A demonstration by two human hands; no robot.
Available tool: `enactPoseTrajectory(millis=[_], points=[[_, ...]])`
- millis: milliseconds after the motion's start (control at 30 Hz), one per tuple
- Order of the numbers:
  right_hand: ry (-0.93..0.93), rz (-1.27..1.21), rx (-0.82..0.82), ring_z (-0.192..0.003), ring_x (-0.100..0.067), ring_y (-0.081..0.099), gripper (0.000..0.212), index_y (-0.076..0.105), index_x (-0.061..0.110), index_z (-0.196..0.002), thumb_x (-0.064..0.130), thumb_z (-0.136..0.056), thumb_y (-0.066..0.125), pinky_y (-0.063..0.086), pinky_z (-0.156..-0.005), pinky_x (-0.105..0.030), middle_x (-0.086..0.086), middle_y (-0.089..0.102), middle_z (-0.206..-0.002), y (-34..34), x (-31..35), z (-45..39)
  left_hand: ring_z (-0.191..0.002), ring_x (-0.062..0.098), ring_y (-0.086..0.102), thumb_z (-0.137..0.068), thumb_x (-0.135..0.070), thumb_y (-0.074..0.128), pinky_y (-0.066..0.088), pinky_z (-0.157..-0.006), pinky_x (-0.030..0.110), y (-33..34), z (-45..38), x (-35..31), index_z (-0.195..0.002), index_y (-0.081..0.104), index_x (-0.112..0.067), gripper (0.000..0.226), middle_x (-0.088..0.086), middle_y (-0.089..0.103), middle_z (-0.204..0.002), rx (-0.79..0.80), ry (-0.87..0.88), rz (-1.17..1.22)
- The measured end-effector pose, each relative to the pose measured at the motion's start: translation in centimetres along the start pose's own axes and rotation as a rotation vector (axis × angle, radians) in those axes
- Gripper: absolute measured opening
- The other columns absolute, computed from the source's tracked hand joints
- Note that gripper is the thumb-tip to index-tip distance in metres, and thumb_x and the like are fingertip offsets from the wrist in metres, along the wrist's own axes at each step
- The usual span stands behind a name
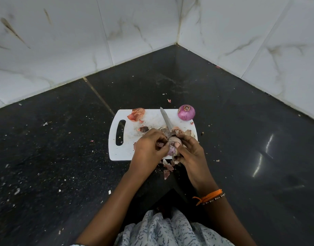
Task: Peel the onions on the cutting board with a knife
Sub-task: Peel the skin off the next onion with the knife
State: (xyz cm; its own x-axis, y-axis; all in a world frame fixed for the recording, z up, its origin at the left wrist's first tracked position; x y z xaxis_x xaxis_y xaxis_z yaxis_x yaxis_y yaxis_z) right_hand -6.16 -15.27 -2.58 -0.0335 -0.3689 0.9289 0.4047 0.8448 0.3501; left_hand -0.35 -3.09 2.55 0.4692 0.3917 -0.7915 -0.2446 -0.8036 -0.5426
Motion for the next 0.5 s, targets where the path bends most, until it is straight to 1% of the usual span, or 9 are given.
enactPoseTrajectory(millis=[67, 133, 200, 267, 333, 400, 467, 500], points=[[0.005, -0.055, 0.029, -0.085, -0.016, 0.068, 0.020, 0.062, 0.013, -0.108, 0.004, -0.090, 0.056, 0.053, -0.060, -0.022, -0.001, 0.070, -0.101, 0.1, 0.0, 0.1, -0.075, 0.013, 0.061, -0.077, -0.004, 0.071, 0.055, -0.071, 0.030, 0.0, -0.1, 0.2, -0.082, 0.067, -0.006, 0.007, -0.006, 0.056, -0.084, -0.017, -0.013, -0.017], [0.014, -0.095, 0.045, -0.087, -0.018, 0.068, 0.023, 0.062, 0.012, -0.109, 0.011, -0.086, 0.060, 0.054, -0.061, -0.024, -0.006, 0.068, -0.107, 0.1, 0.0, 0.2, -0.075, 0.013, 0.060, -0.079, -0.003, 0.070, 0.053, -0.071, 0.023, -0.1, -0.3, 0.6, -0.085, 0.066, -0.004, 0.007, -0.001, 0.058, -0.087, -0.053, -0.054, -0.002], [0.024, -0.129, 0.051, -0.092, -0.021, 0.067, 0.029, 0.062, 0.012, -0.111, 0.015, -0.083, 0.060, 0.055, -0.063, -0.027, -0.009, 0.066, -0.113, 0.0, 0.0, 0.1, -0.071, 0.005, 0.059, -0.080, 0.000, 0.068, 0.048, -0.067, 0.011, -0.4, -0.5, 1.1, -0.084, 0.066, -0.003, 0.006, 0.003, 0.060, -0.089, -0.094, -0.110, 0.044], [0.018, -0.185, 0.064, -0.097, -0.023, 0.066, 0.031, 0.061, 0.012, -0.114, 0.014, -0.083, 0.059, 0.056, -0.066, -0.029, -0.009, 0.066, -0.116, -0.1, 0.0, 0.0, -0.066, -0.002, 0.059, -0.080, 0.002, 0.067, 0.044, -0.062, 0.006, -0.6, -0.4, 1.7, -0.082, 0.065, -0.005, 0.007, 0.004, 0.060, -0.090, -0.111, -0.172, 0.080], [0.001, -0.269, 0.087, -0.100, -0.023, 0.066, 0.029, 0.062, 0.012, -0.113, 0.011, -0.084, 0.057, 0.057, -0.070, -0.032, -0.007, 0.066, -0.116, -0.1, 0.2, 0.0, -0.062, -0.007, 0.059, -0.081, 0.003, 0.065, 0.043, -0.058, 0.004, -0.6, -0.3, 2.2, -0.081, 0.065, -0.003, 0.006, 0.007, 0.061, -0.090, -0.105, -0.216, 0.092], [-0.012, -0.316, 0.100, -0.101, -0.023, 0.066, 0.029, 0.062, 0.013, -0.112, 0.010, -0.084, 0.058, 0.057, -0.071, -0.032, -0.006, 0.066, -0.115, -0.1, 0.5, 0.0, -0.062, -0.005, 0.060, -0.082, 0.002, 0.066, 0.043, -0.057, 0.004, -0.7, -0.2, 2.7, -0.083, 0.067, -0.003, 0.005, 0.008, 0.063, -0.090, -0.095, -0.257, 0.080], [-0.008, -0.316, 0.097, -0.101, -0.023, 0.066, 0.029, 0.062, 0.013, -0.112, 0.008, -0.084, 0.056, 0.057, -0.072, -0.033, -0.005, 0.066, -0.115, -0.2, 0.5, 0.0, -0.069, -0.001, 0.060, -0.083, -0.001, 0.065, 0.046, -0.062, 0.005, -0.9, -0.2, 2.9, -0.085, 0.069, -0.008, 0.008, 0.004, 0.066, -0.091, -0.118, -0.291, 0.102], [-0.003, -0.309, 0.094, -0.102, -0.023, 0.065, 0.029, 0.062, 0.013, -0.112, 0.007, -0.084, 0.055, 0.057, -0.073, -0.034, -0.005, 0.066, -0.116, -0.2, 0.4, 0.0, -0.073, 0.001, 0.062, -0.085, -0.003, 0.064, 0.049, -0.066, 0.009, -1.0, -0.1, 2.9, -0.086, 0.070, -0.012, 0.011, 0.001, 0.067, -0.091, -0.135, -0.304, 0.142]])
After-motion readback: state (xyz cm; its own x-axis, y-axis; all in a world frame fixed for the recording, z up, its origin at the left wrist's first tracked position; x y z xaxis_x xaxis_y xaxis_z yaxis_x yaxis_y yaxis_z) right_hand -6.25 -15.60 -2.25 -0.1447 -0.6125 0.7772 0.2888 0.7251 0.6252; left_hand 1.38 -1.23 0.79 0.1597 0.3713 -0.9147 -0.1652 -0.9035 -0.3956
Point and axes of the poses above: each hand's wrist, its own z-axis away from the middle knuckle, its own y-axis out of the palm, x = y × z, the point moved 6 cm from there along -z, towards the middle knuckle
